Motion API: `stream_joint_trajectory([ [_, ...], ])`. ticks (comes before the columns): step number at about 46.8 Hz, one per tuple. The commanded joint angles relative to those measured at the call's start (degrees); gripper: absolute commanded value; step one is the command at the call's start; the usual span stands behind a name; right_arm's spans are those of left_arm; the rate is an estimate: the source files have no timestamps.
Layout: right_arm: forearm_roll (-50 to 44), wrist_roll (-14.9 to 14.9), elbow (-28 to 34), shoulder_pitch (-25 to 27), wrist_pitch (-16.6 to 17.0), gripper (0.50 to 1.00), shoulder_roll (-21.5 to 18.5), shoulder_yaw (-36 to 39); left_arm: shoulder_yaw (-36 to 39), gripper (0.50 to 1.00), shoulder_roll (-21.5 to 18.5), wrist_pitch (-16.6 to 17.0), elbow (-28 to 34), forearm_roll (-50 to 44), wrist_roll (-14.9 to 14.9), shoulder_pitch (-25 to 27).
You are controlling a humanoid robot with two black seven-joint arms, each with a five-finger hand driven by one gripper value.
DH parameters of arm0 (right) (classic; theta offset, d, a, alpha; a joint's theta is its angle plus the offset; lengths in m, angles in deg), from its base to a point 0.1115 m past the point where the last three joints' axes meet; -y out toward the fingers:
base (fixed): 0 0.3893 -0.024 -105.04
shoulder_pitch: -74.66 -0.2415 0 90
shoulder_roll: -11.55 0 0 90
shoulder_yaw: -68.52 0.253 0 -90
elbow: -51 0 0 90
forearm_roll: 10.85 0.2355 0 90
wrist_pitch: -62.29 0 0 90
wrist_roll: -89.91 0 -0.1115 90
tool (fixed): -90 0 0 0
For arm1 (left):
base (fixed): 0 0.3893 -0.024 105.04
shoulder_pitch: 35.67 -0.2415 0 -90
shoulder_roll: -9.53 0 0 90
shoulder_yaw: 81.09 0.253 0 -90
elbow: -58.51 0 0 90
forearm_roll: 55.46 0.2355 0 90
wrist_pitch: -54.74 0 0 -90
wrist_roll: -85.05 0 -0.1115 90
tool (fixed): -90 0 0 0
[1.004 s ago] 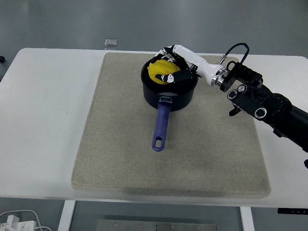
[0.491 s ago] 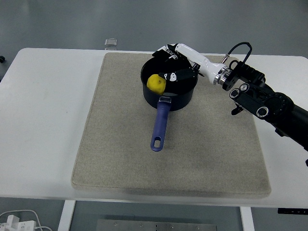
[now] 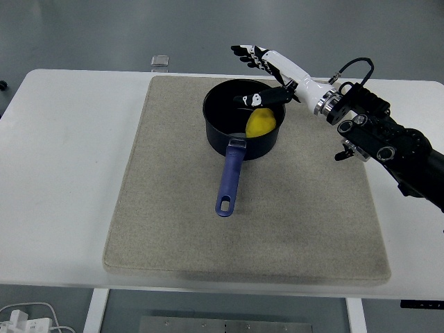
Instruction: Put the potato in the blue pot
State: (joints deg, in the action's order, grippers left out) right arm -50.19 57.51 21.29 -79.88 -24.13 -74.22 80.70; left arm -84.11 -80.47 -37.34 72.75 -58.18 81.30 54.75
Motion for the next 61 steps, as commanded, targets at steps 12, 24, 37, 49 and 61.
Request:
stream_joint_trajectory([
  [12,31.59,2.08,0.09,0.03,-0.42,0.924,2.54,0.3,-0.06,0.994,0.0,-0.03,0.0,0.0,-0.03,-0.07],
  [24,44.88,4.99,0.09,4.07,0.02,0.924,5.97,12.16,0.03,0.994,0.0,-0.03,0.44,0.0,-0.04,-0.07],
  [37,45.32,8.67,0.0,6.71,0.29,0.924,6.59,19.2,0.11,0.994,0.0,-0.03,0.44,0.0,-0.04,-0.07],
  [49,44.44,10.35,-0.35,7.06,0.98,0.924,6.5,20.79,0.03,0.992,0.0,0.06,0.53,0.0,-0.04,-0.07],
  [61,44.18,9.64,-0.09,8.29,3.01,0.924,6.06,20.7,0.03,0.994,0.0,-0.03,0.44,0.0,-0.04,-0.07],
])
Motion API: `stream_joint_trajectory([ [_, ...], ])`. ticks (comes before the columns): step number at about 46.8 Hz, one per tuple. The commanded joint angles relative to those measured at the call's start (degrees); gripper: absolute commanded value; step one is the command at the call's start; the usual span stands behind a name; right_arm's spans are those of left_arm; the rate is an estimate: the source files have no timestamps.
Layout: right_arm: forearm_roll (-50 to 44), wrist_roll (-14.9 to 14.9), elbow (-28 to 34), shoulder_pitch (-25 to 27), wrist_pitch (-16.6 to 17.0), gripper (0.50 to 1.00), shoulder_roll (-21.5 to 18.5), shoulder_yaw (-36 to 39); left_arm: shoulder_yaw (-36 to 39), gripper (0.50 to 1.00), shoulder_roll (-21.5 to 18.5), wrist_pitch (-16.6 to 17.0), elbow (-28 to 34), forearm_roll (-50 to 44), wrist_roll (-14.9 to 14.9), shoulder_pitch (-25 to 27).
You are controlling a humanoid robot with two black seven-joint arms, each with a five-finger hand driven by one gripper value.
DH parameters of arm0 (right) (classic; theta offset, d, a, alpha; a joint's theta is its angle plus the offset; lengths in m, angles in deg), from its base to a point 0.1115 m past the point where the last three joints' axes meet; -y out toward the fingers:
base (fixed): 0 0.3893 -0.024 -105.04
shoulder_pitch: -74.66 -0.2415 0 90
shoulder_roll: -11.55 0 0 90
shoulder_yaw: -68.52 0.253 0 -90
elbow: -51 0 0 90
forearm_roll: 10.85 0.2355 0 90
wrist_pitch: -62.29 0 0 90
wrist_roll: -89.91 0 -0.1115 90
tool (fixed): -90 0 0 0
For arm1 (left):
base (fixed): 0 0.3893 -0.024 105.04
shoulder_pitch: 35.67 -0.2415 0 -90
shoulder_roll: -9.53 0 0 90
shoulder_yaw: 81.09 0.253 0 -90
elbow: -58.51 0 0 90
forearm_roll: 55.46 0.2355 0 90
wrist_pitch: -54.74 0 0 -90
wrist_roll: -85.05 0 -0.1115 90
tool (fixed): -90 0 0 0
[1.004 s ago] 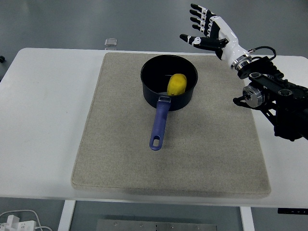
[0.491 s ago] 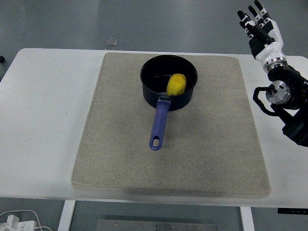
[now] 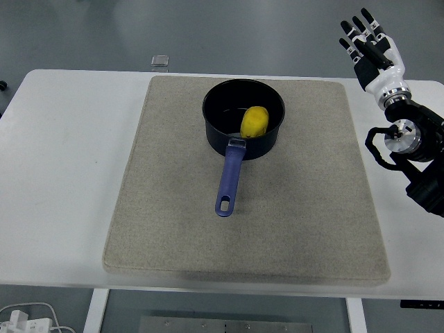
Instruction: Put the potato in the blue pot
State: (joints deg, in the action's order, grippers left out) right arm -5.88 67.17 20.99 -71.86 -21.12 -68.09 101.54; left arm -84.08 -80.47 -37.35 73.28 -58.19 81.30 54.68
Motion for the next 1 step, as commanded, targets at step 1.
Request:
stream_joint_trajectory([
  [1,-0.13,-0.11,0.3,0.44,-0.08,0.924,-0.08,-0.15,0.0,0.992,0.0,-0.02,0.0,0.01,0.06,0.0],
])
